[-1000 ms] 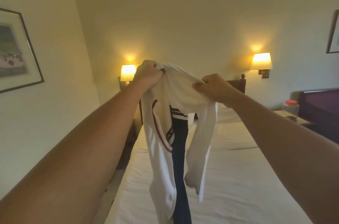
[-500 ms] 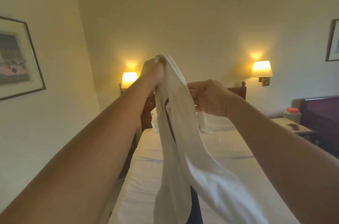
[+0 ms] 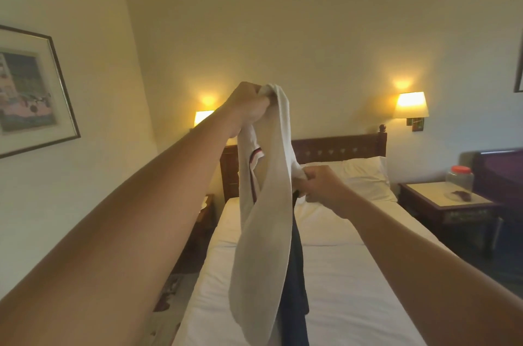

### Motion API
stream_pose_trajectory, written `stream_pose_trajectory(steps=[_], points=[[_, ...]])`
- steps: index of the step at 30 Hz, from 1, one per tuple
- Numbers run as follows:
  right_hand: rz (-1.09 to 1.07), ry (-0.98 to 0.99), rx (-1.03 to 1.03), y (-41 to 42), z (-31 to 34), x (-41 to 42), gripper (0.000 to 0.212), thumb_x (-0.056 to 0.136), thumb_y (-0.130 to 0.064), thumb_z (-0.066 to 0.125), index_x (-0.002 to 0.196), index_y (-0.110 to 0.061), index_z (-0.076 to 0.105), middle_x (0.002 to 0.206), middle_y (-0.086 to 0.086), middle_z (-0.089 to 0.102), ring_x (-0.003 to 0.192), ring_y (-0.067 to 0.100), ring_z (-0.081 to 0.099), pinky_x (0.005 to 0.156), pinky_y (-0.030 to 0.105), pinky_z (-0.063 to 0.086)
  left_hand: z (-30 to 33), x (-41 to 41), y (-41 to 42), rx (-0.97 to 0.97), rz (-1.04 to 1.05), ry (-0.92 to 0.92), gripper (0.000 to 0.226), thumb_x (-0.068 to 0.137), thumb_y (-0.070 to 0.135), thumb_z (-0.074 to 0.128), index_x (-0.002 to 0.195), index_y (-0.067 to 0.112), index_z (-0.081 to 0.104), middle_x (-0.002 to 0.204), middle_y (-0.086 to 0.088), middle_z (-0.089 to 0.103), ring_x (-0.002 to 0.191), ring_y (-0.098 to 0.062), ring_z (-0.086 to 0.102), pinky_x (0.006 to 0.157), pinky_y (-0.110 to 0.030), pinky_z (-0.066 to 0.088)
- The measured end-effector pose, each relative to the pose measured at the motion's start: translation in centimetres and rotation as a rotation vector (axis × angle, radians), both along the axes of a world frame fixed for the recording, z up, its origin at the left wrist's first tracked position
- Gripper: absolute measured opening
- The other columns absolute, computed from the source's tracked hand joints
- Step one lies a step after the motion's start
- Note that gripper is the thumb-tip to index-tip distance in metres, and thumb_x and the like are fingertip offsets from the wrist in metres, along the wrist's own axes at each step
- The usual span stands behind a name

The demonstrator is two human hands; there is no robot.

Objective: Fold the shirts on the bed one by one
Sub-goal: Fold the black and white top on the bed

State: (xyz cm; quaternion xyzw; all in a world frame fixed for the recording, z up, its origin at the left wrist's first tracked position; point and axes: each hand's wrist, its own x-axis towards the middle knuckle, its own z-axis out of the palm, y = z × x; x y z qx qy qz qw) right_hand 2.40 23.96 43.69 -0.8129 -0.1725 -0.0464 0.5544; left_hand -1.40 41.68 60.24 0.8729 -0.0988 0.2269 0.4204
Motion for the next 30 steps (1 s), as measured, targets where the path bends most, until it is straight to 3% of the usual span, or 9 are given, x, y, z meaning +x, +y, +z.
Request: stream_pose_trajectory(steps=[5,7,10,14,18,22,25,28,30], points=[[-0.166,-0.067,0.108,-0.3,0.6,0.3,0.033,0.101,-0.027,0.055,0.081,-0.003,0.067,0.071,0.010,0.068,0.067,0.021,0.062,0.068,0.039,0.052,1.8,-1.2,2.5,0.277,-0.076,0.072,0.023,0.093,0.021,0.070,0.094,-0.002,0.070,0.090,-0.009,0.064,0.083,-0.024,0.059,0.074,-0.034,0.046],[-0.222,-0.095,0.137,-0.5,1.0,0.4,0.039,0.101,-0.030,0.051,0.080,0.001,0.061,0.069,0.011,0.061,0.068,0.025,0.054,0.064,0.038,0.046,2.2,-2.0,3.7,0.300,-0.097,0.104,0.030,0.091,0.027,0.075,0.103,0.000,0.074,0.104,-0.012,0.075,0.097,-0.031,0.070,0.089,-0.043,0.056],[-0.294,-0.137,0.203,-0.8,1.7,0.4,0.044,0.101,-0.035,0.052,0.083,0.005,0.057,0.071,0.009,0.053,0.066,0.023,0.048,0.063,0.037,0.040,2.3,-2.7,5.5,0.316,-0.113,0.145,0.027,0.088,0.032,0.079,0.102,0.008,0.077,0.106,-0.012,0.077,0.107,-0.033,0.071,0.099,-0.048,0.055],[-0.387,-0.223,0.264,-1.5,2.9,0.5,0.041,0.099,-0.036,0.053,0.093,0.004,0.060,0.080,0.011,0.060,0.073,0.026,0.056,0.071,0.043,0.049,0.8,-2.9,8.0,0.256,-0.140,0.189,0.033,0.084,0.035,0.082,0.103,0.009,0.078,0.105,-0.014,0.077,0.104,-0.036,0.072,0.097,-0.050,0.055],[-0.449,-0.234,0.266,-1.3,4.1,0.5,0.041,0.095,-0.044,0.053,0.098,-0.005,0.063,0.093,0.014,0.068,0.090,0.035,0.064,0.085,0.055,0.055,-1.5,-2.3,8.4,0.093,-0.024,0.085,0.064,0.069,0.058,0.072,0.101,0.003,0.072,0.092,-0.011,0.069,0.080,-0.025,0.063,0.072,-0.042,0.048],[-0.479,-0.247,0.245,-1.3,5.2,0.2,0.036,0.096,-0.041,0.053,0.103,-0.007,0.063,0.096,0.012,0.068,0.093,0.035,0.065,0.086,0.058,0.055,-3.3,-1.7,8.0,0.038,0.030,0.164,0.041,0.099,0.050,0.051,0.111,0.015,0.068,0.099,-0.004,0.072,0.087,-0.025,0.071,0.068,-0.038,0.059],[-0.498,-0.280,0.238,-1.6,6.2,-0.2,0.034,0.098,-0.037,0.053,0.099,-0.005,0.064,0.093,0.014,0.066,0.091,0.035,0.064,0.086,0.054,0.056,-3.8,-1.9,7.6,0.048,0.018,0.245,0.047,0.102,0.057,0.040,0.114,0.019,0.065,0.101,-0.003,0.073,0.090,-0.024,0.072,0.069,-0.036,0.058],[-0.525,-0.295,0.234,-2.3,7.0,-0.5,0.028,0.099,-0.031,0.052,0.084,-0.007,0.057,0.080,0.010,0.059,0.076,0.028,0.057,0.077,0.044,0.052,-3.7,-1.9,7.4,0.021,-0.037,0.280,0.048,0.099,0.059,0.050,0.119,0.018,0.064,0.104,-0.003,0.075,0.092,-0.025,0.073,0.074,-0.038,0.059],[-0.542,-0.295,0.227,-2.8,7.3,-0.6,0.024,0.099,-0.030,0.052,0.081,-0.016,0.054,0.079,0.006,0.055,0.076,0.023,0.054,0.078,0.047,0.053,-3.6,-1.9,7.6,-0.004,-0.112,0.285,0.045,0.094,0.050,0.066,0.126,0.018,0.062,0.111,-0.003,0.075,0.099,-0.023,0.074,0.080,-0.041,0.061]])
